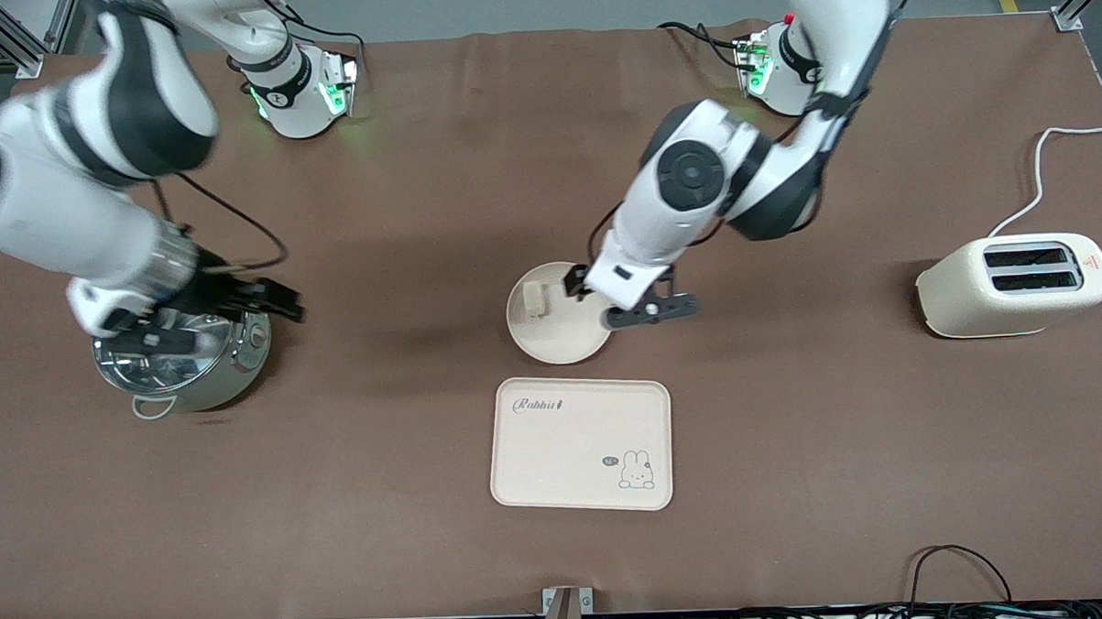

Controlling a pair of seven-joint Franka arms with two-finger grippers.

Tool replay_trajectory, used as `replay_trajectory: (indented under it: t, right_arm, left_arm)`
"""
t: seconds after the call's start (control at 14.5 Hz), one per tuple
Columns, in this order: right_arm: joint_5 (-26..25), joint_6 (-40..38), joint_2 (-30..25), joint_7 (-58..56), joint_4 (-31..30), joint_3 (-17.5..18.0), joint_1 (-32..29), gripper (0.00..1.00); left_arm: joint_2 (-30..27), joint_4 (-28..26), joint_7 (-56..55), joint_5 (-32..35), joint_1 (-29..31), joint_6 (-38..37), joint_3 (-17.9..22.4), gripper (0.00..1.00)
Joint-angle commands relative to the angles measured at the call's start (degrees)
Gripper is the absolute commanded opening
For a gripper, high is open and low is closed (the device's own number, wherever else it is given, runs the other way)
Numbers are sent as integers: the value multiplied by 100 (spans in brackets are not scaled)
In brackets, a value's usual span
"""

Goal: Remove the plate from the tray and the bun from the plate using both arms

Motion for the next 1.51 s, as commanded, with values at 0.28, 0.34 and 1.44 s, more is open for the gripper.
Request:
replay_trajectory:
  t: [0.28,0.34,1.44]
  right_arm:
    - [-619,-1172,-1149,-1144,182,-23,-1189,100]
    - [-628,-1375,-1166,-1217,306,-84,-1268,100]
    - [-646,-1420,-1122,-1271,501,-93,-1304,100]
  left_arm:
    - [1462,207,-1419,1158,-706,1826,53,100]
    - [1524,207,-1472,1158,-750,1880,53,100]
    - [1612,137,-1789,1176,-1005,1889,70,1]
